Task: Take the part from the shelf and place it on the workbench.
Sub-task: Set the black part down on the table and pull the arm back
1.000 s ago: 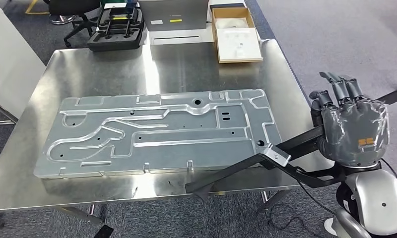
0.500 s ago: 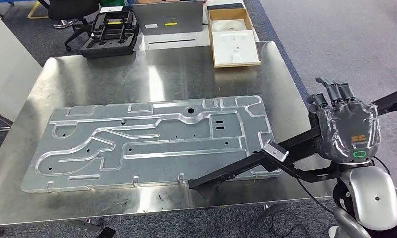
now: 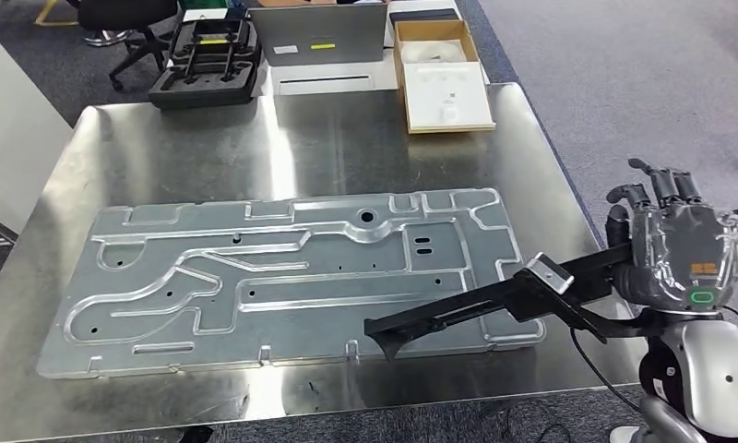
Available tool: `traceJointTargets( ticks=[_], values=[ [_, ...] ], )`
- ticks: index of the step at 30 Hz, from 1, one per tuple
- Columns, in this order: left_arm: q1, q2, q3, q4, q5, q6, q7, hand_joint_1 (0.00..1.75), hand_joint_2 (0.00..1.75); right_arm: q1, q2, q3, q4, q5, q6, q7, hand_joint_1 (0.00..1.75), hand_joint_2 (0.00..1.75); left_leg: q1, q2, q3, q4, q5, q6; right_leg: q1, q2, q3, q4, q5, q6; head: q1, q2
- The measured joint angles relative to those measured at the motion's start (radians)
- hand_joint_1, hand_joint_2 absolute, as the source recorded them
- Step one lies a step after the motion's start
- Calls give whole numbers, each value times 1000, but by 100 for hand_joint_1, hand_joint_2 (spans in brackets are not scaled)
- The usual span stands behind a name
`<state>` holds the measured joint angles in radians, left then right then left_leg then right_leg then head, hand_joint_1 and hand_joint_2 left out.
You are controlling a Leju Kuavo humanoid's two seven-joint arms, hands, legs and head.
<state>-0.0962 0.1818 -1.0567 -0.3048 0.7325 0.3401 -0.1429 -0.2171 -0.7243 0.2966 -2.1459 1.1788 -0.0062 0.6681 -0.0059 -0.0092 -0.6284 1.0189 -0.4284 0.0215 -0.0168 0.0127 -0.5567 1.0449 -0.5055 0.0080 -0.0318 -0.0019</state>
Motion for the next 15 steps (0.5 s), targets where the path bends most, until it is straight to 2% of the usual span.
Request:
traceJointTargets(
  ticks=[2, 3, 4, 5, 6, 7, 8, 10, 11, 15],
  values=[
    [0, 0, 0, 0, 0, 6, -14, 0, 175, 67, -10, -78, 19, -55, -90, 17, 175, 175, 0, 1, 16, -13, -5, 20, -1, -2, -41, 83, -43, 12, 2, 0],
    [1, -1, 0, 0, 0, 10, -19, 0, 175, 104, -13, -121, 30, -88, -147, 23, 175, 175, 0, 1, 26, -20, -8, 30, -1, -3, -79, 152, -72, 16, 3, 0],
    [1, -1, 0, 0, 0, 12, -21, 0, 175, 124, -12, -146, 36, -108, -183, 21, 175, 175, -2, 1, 28, -19, -12, 34, -1, -3, -118, 215, -90, 17, 4, 0],
    [1, -1, 0, 0, 0, 11, -22, 0, 175, 144, -11, -171, 44, -125, -211, 18, 175, 175, -4, 1, 31, -18, -16, 36, -1, -3, -146, 251, -90, 17, 4, 0],
    [2, -1, 0, 0, 1, 8, -24, 0, 175, 162, -10, -194, 52, -141, -227, 15, 175, 175, -5, 1, 35, -17, -21, 37, -2, -3, -157, 252, -72, 18, 4, 0],
    [2, -1, 0, 0, 2, 5, -26, 0, 175, 176, -9, -213, 61, -156, -230, 14, 175, 175, -5, 0, 40, -14, -26, 36, -2, -3, -146, 214, -36, 17, 4, 0],
    [3, -1, 0, 0, 3, 3, -28, 0, 175, 187, -8, -231, 72, -174, -225, 15, 175, 175, -5, 0, 45, -10, -33, 34, -2, -4, -122, 150, 6, 16, 4, 0],
    [2, -1, 0, 0, 4, -2, -29, 0, 175, 200, -7, -256, 92, -221, -202, 22, 175, 175, -8, -1, 47, 2, -46, 26, 0, -4, -75, 40, 53, 13, 4, 0],
    [1, -1, 0, 0, 5, -4, -29, 0, 175, 206, -7, -265, 104, -249, -192, 25, 175, 175, -9, -1, 45, 7, -50, 22, 2, -4, -64, 15, 57, 10, 3, 0],
    [0, 0, 0, 0, 9, -10, -29, 0, 175, 220, -6, -293, 152, -330, -176, 32, 175, 175, -9, 0, 38, 21, -64, 7, 1, -1, -59, 2, 55, -5, 3, 0]
  ],
)
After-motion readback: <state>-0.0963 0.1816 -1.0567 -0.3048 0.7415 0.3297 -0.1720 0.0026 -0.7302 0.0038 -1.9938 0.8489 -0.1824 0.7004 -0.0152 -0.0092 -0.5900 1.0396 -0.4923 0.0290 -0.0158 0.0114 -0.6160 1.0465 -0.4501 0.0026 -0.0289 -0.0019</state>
